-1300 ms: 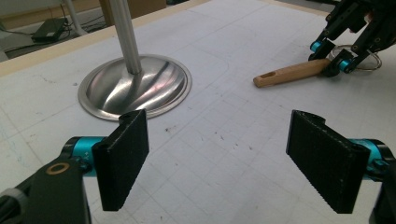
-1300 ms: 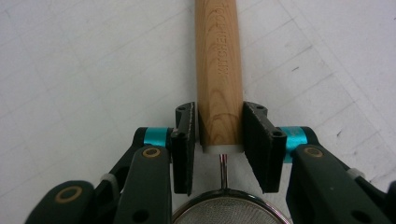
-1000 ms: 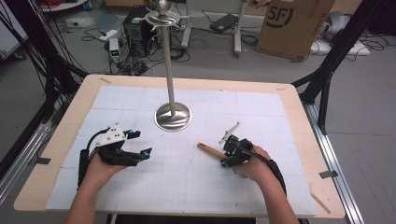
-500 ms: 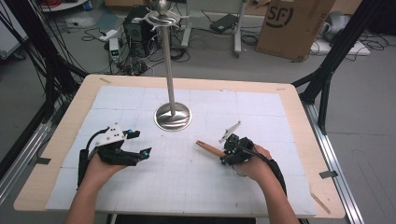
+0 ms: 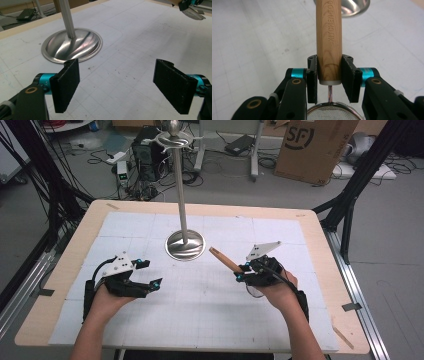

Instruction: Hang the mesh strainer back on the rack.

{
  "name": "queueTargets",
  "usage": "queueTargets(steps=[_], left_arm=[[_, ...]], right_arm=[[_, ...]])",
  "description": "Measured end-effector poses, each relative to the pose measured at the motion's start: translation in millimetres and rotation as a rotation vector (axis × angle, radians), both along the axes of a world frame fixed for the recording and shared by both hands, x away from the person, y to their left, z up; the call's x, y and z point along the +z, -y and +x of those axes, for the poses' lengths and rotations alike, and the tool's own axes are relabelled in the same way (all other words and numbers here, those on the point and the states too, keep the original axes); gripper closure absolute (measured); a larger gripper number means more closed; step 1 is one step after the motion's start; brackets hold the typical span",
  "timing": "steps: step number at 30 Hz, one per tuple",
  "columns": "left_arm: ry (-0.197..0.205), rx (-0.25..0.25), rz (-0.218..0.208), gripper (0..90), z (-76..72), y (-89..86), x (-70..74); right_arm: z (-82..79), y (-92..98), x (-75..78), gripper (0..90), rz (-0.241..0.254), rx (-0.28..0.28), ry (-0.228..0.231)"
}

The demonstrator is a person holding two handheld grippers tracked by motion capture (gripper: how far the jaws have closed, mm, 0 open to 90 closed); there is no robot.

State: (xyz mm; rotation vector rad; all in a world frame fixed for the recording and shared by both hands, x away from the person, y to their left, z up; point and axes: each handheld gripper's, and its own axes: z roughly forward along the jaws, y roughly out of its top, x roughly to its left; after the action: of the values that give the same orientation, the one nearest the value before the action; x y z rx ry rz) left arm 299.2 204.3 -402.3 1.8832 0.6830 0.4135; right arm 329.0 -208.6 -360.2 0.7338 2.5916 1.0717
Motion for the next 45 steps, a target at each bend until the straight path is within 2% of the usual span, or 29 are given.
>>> queueTargets(steps=[7,12,17,19,20,22,24,28,30,35,36,37,40,45], left_arm=[[0.0,0.001,-0.005,22.0,0.0,-1.4,0.6],[0.001,-0.004,-0.01,22.0,0.2,-1.4,0.4],[0.001,-0.005,-0.011,21.9,0.1,-1.2,0.6],[0.002,-0.007,-0.012,21.9,0.2,-0.7,0.5],[0.002,-0.006,-0.012,21.9,0.0,-0.5,0.5],[-0.001,-0.008,-0.013,21.9,0.0,0.0,0.3],[-0.001,-0.008,-0.012,21.9,0.0,0.0,0.2],[0.0,-0.009,-0.013,21.9,0.3,0.0,0.1],[0.0,-0.008,-0.01,21.9,0.4,-0.1,0.0],[-0.002,-0.01,-0.013,21.9,0.0,0.4,0.0],[0.0,-0.014,-0.009,21.9,0.2,0.3,0.2],[0.0,-0.012,-0.008,21.9,0.1,0.4,0.2],[-0.003,-0.013,-0.006,21.9,-0.2,1.4,-0.2],[-0.005,-0.017,-0.006,21.9,-0.3,2.4,-0.5]], right_arm=[[4.5,-4.6,19.1,68.4,0.075,0.019,0.063],[9.0,-9.4,38.1,68.4,0.131,0.026,0.094],[14.9,-10.6,60.1,68.4,0.174,0.023,0.127],[18.9,-10.3,68.0,68.3,0.186,0.026,0.161],[20.3,-10.2,74.1,68.3,0.195,0.017,0.16],[25.0,-9.9,82.8,68.3,0.215,0.021,0.187],[26.7,-10.7,91.7,68.3,0.229,0.005,0.184],[32.1,-13.0,108.5,68.3,0.241,0.004,0.214],[33.4,-15.5,116.7,68.3,0.253,0.006,0.215],[35.7,-24.1,134.9,68.3,0.249,0.015,0.25],[37.3,-25.9,138.3,68.3,0.249,0.024,0.273],[36.1,-27.8,141.4,68.3,0.25,0.019,0.262],[38.6,-32.5,149.4,68.3,0.263,0.028,0.268],[45.9,-36.1,161.2,68.3,0.28,0.014,0.281]])
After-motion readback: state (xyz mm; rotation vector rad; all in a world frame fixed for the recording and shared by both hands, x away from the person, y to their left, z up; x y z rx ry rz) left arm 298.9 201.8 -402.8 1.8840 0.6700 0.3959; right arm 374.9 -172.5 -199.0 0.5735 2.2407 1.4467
